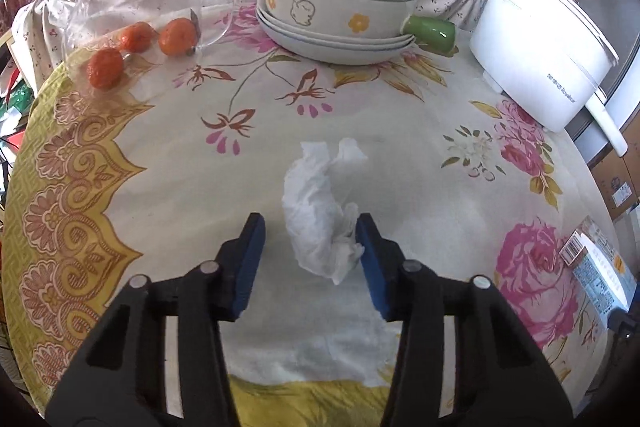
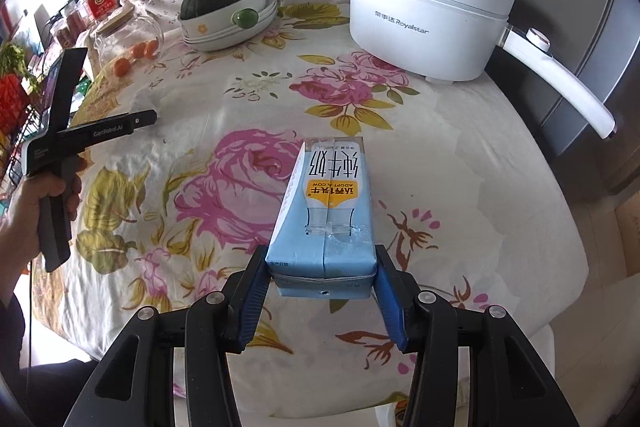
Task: Collect trash
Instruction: 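Grasp the blue milk carton with the right tool while the left tool grasps the white tissue, then carry the tissue and blue carton over the white bin and open both tools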
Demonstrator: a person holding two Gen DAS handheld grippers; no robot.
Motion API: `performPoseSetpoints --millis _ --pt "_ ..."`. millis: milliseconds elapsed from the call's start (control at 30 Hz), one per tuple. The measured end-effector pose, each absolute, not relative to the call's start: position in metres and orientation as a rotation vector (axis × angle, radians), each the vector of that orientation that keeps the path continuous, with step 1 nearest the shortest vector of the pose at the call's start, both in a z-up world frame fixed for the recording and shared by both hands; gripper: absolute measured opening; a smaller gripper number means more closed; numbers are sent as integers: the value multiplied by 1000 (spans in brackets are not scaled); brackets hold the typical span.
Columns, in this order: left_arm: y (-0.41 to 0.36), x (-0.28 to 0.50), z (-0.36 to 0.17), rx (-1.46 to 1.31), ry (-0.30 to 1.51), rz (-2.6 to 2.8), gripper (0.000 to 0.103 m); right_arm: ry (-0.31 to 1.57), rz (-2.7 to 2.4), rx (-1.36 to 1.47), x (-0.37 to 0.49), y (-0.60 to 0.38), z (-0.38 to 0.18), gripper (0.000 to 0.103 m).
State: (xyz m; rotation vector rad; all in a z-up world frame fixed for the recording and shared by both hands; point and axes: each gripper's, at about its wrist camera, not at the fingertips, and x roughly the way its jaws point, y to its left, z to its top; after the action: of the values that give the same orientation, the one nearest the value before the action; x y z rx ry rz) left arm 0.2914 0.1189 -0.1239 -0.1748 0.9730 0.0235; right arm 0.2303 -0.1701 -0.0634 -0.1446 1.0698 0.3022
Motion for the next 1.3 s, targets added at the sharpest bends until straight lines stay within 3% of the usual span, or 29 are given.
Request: performPoseSetpoints --millis 33,133,900,1300 --pt "120 291 -125 -195 977 16 30 1070 299 -144 231 -171 -64 51" --pt "119 282 -123 -230 979 6 26 1068 293 -143 230 -173 -62 51" --pt "55 114 -48 -235 1003 -144 26 1002 347 -108 128 -191 3 51" --pt "-6 89 -31 -141 945 -280 26 999 356 -122 83 -232 1 51"
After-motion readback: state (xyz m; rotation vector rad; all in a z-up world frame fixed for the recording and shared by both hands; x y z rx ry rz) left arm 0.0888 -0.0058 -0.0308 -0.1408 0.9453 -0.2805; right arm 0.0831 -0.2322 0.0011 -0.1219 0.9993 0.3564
